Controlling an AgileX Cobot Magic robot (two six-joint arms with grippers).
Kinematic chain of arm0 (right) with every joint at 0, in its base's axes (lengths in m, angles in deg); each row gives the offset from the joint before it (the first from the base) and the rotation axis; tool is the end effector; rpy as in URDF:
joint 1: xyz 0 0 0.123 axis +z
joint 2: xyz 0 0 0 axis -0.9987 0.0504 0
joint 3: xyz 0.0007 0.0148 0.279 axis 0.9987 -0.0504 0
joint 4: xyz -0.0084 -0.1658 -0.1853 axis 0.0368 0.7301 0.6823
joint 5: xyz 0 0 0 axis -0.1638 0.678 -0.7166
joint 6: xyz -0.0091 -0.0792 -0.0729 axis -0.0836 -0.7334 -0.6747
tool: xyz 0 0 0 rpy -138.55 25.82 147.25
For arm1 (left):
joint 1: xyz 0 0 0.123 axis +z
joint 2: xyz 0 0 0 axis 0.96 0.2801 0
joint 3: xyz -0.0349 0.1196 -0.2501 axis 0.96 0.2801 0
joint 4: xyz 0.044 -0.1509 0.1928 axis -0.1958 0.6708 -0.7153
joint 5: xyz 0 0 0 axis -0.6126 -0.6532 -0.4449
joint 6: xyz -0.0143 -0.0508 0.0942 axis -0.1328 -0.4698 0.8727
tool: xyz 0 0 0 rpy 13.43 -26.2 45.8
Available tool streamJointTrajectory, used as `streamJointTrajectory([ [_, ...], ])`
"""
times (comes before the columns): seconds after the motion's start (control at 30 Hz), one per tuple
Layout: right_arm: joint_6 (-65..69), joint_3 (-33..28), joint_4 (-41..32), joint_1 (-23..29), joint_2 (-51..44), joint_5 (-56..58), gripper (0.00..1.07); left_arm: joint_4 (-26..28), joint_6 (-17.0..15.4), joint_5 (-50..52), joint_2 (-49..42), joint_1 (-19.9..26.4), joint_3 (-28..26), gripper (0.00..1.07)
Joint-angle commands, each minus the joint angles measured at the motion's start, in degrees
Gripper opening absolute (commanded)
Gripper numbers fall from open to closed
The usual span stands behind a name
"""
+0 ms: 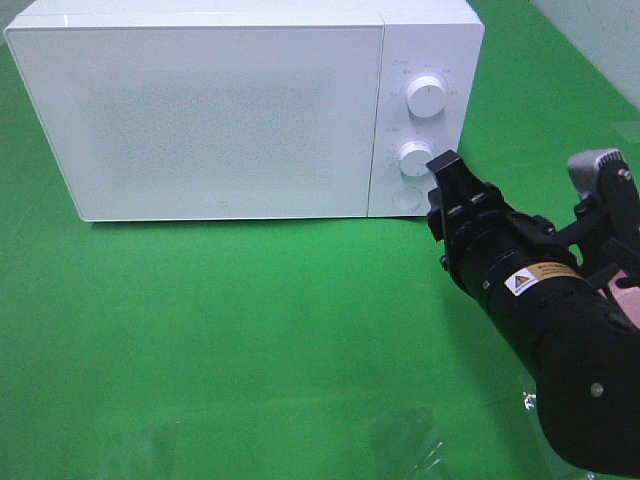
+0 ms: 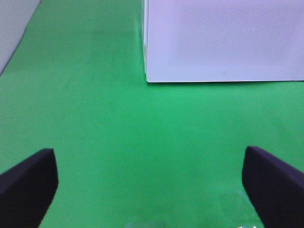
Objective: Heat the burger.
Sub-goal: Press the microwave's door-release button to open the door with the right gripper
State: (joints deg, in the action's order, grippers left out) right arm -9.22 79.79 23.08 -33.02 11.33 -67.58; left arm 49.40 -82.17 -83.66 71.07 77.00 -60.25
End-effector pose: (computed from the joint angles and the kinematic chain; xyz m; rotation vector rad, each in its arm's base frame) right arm 0.2113 0.1546 0.1487 0.8456 1.6454 0.7848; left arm 0.0117 -0.0154 0.2754 0.0706 1.9919 -0.0902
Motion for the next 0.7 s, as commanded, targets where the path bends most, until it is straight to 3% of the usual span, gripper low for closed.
streamJointTrajectory([
  [0.03,11.0,0.3,0.6,0.1,-0.1,3.4,0.22,0.5,0.0,0.3,-1.0,0.1,0.3,0.98],
  [0.07,11.0,0.3,0.6,0.1,-0.1,3.4,0.22,0.5,0.0,0.3,-1.0,0.1,0.3,0.98],
  [0.13,15.5,0.3,0.6,0.1,-0.1,5.3,0.09,0.5,0.0,0.3,-1.0,0.1,0.3,0.98],
  [0.2,16.8,0.3,1.1,0.1,-0.1,5.4,0.04,0.5,0.0,0.3,-1.0,0.1,0.3,0.98],
  [0.7,24.1,0.3,3.0,-0.9,-0.1,6.6,0.0,0.5,0.0,0.3,-1.0,0.1,0.3,0.98],
])
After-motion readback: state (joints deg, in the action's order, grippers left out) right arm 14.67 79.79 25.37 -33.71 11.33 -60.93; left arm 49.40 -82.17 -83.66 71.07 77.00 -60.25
